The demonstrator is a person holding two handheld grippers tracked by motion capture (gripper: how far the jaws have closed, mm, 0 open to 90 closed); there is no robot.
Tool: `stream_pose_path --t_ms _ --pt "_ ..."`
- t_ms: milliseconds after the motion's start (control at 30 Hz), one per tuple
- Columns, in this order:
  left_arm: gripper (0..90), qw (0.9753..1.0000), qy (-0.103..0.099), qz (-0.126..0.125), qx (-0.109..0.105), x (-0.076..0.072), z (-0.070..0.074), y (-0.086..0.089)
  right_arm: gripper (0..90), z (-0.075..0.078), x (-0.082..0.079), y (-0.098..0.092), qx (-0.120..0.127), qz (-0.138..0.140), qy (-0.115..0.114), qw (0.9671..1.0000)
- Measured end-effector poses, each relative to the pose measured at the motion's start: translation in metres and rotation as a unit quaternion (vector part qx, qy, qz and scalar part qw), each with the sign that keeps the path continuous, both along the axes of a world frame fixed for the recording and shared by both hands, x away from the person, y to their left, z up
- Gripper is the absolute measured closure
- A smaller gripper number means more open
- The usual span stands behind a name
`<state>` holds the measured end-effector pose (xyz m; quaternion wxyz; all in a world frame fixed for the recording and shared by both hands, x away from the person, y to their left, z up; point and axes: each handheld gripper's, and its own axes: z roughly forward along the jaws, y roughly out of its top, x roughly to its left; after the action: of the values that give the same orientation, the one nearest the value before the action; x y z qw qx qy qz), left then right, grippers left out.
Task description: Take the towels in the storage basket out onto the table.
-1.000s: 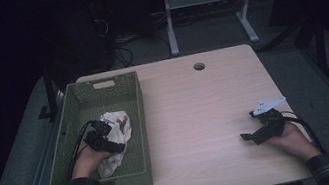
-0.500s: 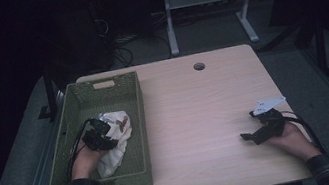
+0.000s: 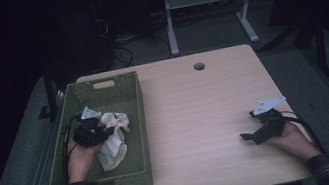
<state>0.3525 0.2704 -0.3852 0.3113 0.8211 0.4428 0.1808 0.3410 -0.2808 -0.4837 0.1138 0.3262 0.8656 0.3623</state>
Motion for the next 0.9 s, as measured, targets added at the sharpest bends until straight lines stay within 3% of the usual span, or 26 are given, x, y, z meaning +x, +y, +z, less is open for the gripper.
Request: stream_pose_path --t_ms 167,333,433,533,600,900 --pt "75.1 0.9984 -0.022 0.002 -0.052 -0.005 0.011 0.004 1.3 0.0 0.0 0.0 0.0 0.0 0.0 1.0" --pt "75.2 0.9948 -0.033 -0.013 -0.095 -0.007 0.021 0.004 1.3 0.0 0.0 0.0 0.0 0.0 0.0 1.0" --pt "75.2 0.9916 -0.035 -0.019 -0.123 -0.008 0.028 0.003 1.3 0.0 0.0 0.0 0.0 0.0 0.0 1.0" --pt "75.2 0.9892 -0.043 -0.028 -0.138 -0.009 0.036 0.002 1.3 0.0 0.0 0.0 0.0 0.0 -0.001 1.0" --pt "75.2 0.9856 -0.051 -0.035 -0.157 -0.01 0.044 0.001 1.3 0.0 0.0 0.0 0.0 0.0 -0.001 1.0" --pt "75.3 0.9806 -0.073 -0.047 -0.176 -0.014 0.068 -0.007 1.3 0.0 0.0 0.0 0.0 0.0 0.0 1.0"
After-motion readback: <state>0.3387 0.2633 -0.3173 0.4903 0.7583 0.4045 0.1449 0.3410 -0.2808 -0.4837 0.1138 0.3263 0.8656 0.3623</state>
